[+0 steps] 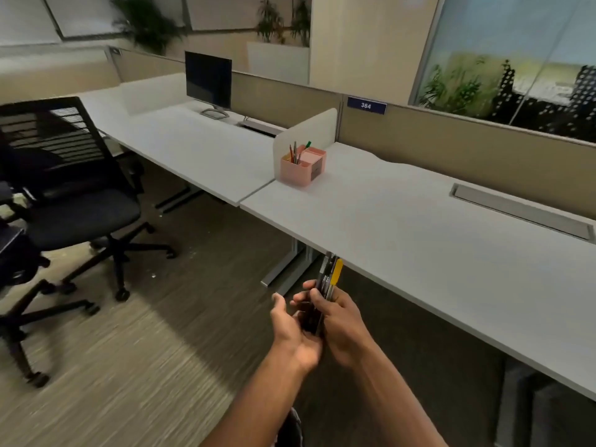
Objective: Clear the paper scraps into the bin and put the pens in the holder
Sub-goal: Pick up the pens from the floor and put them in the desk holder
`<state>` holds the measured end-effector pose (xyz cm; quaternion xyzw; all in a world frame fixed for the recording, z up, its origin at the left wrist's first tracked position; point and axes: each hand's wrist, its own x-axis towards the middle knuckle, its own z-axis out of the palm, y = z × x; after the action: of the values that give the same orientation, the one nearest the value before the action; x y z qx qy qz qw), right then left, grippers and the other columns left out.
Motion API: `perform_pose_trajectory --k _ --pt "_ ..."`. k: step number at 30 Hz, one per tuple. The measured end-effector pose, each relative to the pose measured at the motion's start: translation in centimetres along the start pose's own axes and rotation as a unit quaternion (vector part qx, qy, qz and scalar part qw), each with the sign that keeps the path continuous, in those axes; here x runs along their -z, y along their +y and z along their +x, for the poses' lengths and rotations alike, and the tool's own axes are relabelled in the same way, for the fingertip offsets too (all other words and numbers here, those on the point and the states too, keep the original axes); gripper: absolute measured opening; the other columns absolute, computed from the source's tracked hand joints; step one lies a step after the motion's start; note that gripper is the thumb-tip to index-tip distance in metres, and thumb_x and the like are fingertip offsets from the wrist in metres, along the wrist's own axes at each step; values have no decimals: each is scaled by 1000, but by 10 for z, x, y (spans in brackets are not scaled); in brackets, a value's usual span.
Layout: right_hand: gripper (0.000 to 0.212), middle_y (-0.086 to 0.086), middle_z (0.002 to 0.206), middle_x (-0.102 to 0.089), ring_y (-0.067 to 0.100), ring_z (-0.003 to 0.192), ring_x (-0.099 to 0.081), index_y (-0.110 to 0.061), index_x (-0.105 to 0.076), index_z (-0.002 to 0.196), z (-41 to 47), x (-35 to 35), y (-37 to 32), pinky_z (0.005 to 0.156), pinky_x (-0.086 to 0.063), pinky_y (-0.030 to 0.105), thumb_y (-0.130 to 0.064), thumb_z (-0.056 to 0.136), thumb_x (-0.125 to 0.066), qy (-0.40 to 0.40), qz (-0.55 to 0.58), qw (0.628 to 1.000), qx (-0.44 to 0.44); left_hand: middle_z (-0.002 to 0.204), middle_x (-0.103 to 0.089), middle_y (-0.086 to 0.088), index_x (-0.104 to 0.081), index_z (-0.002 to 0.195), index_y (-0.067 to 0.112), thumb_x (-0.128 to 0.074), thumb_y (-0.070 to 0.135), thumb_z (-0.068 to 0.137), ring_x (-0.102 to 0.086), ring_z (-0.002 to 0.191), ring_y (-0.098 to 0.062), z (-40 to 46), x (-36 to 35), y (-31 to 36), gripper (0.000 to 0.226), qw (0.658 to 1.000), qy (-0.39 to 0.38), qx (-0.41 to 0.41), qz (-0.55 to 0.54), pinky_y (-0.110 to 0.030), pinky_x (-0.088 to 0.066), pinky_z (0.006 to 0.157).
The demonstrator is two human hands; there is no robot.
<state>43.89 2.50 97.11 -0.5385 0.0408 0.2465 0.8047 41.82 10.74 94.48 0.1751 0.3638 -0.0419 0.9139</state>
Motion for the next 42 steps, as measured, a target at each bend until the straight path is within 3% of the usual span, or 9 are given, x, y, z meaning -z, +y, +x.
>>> perform_pose_trajectory --k 7,10,17,19,23,28,33,37,42 --pt "22 17 103 -74 36 111 -70 -4 -62 118 117 8 -55 96 -55 47 -10 106 -44 -2 24 999 26 127 -66 -27 -61 130 3 -33 75 93 -64 119 -38 78 -76 57 86 997 -31 -40 57 -47 -52 101" --pt "24 20 115 -73 30 110 -72 -5 -59 125 184 20 -84 95 -55 46 -12 106 -45 -20 20 999 32 125 -66 -26 -60 127 4 -34 75 93 -65 113 -37 129 -112 81 83 994 -30 -67 75 -45 -57 87" --pt "24 18 113 -74 28 106 -74 -6 -61 125 330 31 -143 97 -55 46 -14 107 -47 -53 -53 996 38 128 -65 -16 -60 128 15 -33 70 97 -63 118 -33 254 -182 129 69 963 -3 -157 221 -48 -48 108" --pt "23 17 113 -74 27 105 -74 -6 -61 123 372 30 -159 98 -56 47 -12 106 -47 -47 -73 996 33 136 -63 -10 -57 134 18 -29 66 100 -60 123 -29 294 -199 138 65 902 53 -212 373 -48 -44 111" --pt "20 19 116 -73 31 109 -72 -8 -61 122 455 27 -194 90 -57 44 -13 104 -53 -22 -43 999 -11 151 -52 -5 -47 145 20 -30 58 103 -49 136 -28 367 -204 154 58 713 163 -298 613 -41 -39 112" --pt "17 17 103 -73 30 104 -72 -6 -61 112 547 24 -223 96 -57 44 -7 106 -45 17 -1 1000 -9 171 -9 -3 -20 160 20 -24 60 103 1 158 -23 447 -175 169 70 507 188 -297 787 -41 -5 127" --pt "16 15 107 -75 23 101 -72 -11 -63 109 624 13 -218 92 -57 39 -8 106 -48 60 -63 994 59 170 11 -1 -4 162 23 -17 61 102 16 156 -21 485 -155 168 72 424 191 -300 833 -43 5 128" --pt "16 7 111 -73 15 103 -69 -15 -60 113 674 1 -201 83 -53 27 -11 107 -46 56 -102 987 110 170 11 3 -5 162 28 -8 65 98 16 156 -17 491 -150 165 73 415 207 -324 824 -42 4 128" --pt "19 -2 113 -72 14 104 -67 -21 -67 112 721 -14 -173 99 -54 43 -21 106 -48 45 -199 969 142 171 7 6 -7 161 33 8 74 88 12 157 -16 496 -152 164 85 405 223 -345 817 -42 4 128"
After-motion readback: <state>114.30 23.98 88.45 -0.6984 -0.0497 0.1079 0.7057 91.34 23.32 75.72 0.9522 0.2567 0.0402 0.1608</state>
